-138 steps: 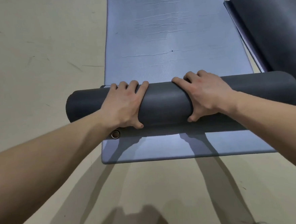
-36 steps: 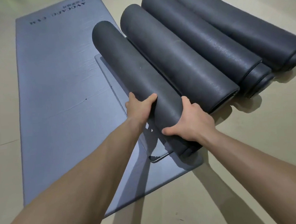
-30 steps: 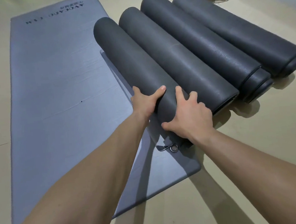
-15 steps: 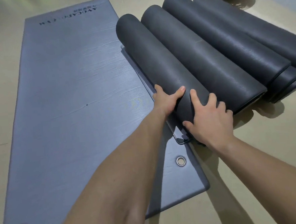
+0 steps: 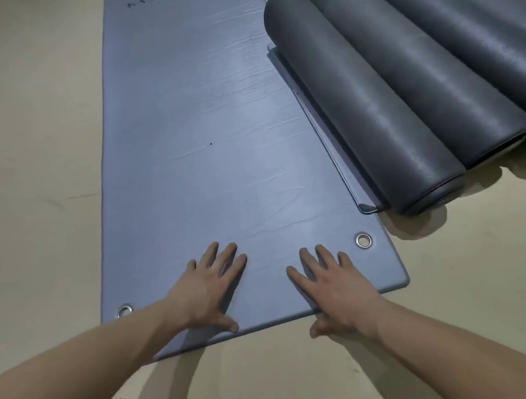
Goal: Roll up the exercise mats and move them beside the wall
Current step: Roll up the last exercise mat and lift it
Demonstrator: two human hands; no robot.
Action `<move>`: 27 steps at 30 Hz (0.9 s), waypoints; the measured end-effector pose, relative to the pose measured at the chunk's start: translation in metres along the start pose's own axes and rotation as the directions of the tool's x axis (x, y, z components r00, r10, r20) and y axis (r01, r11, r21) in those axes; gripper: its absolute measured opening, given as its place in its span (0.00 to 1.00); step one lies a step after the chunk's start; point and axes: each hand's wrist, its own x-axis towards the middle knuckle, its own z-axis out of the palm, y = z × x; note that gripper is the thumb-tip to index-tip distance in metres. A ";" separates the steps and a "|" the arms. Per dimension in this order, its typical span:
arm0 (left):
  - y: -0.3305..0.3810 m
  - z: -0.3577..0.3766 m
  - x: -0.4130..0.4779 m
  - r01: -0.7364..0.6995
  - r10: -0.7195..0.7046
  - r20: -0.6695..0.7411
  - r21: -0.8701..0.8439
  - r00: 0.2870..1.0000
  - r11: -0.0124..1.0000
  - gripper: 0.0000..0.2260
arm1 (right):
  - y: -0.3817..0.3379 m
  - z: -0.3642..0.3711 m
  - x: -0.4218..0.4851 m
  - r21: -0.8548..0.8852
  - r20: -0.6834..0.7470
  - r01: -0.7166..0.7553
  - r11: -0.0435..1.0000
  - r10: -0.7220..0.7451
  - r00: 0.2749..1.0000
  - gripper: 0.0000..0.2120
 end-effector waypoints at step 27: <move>-0.110 0.100 -0.113 0.390 -0.379 -0.108 0.123 0.919 0.912 0.30 | -0.123 -0.030 0.054 0.092 0.049 -0.373 0.923 0.370 0.928 0.39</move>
